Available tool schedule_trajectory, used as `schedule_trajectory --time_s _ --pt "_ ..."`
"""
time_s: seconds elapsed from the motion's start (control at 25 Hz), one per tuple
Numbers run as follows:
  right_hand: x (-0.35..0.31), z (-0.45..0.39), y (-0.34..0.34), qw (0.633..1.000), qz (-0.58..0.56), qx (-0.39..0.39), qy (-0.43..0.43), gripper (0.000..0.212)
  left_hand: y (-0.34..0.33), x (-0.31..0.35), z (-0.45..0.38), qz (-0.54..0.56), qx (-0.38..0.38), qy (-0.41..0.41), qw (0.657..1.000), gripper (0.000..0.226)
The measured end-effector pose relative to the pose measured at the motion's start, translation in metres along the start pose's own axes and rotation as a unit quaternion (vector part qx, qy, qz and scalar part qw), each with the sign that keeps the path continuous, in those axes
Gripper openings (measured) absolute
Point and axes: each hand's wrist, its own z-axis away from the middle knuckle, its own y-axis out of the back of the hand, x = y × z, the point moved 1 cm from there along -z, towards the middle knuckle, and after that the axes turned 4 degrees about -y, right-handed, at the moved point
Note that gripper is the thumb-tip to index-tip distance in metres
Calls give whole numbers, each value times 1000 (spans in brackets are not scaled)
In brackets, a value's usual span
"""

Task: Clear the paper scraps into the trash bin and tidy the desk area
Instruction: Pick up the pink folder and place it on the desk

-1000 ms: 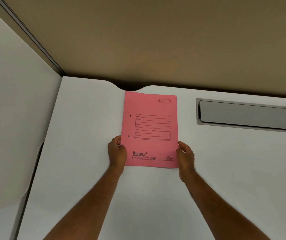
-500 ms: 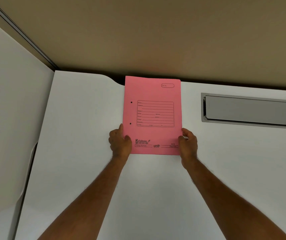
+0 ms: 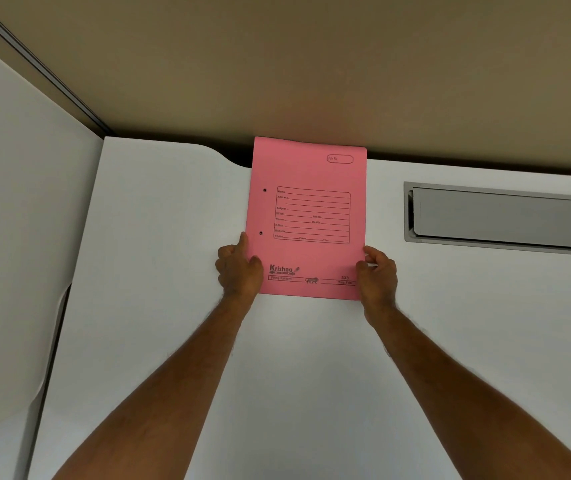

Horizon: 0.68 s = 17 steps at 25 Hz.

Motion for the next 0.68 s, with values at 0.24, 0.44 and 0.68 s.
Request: schedule_trajectory --time_s 0.24,0.44,0.68 --pt "1 0 1 999 26 -16 15 50 5 -1 -1 -33 -20 -14 999 57" --pt "1 17 8 994 80 -40 65 49 12 -6 23 -68 -17 -58 996 71" --pt "11 77 42 933 283 -62 213 63 19 -25 88 -200 1 -219 955 78"
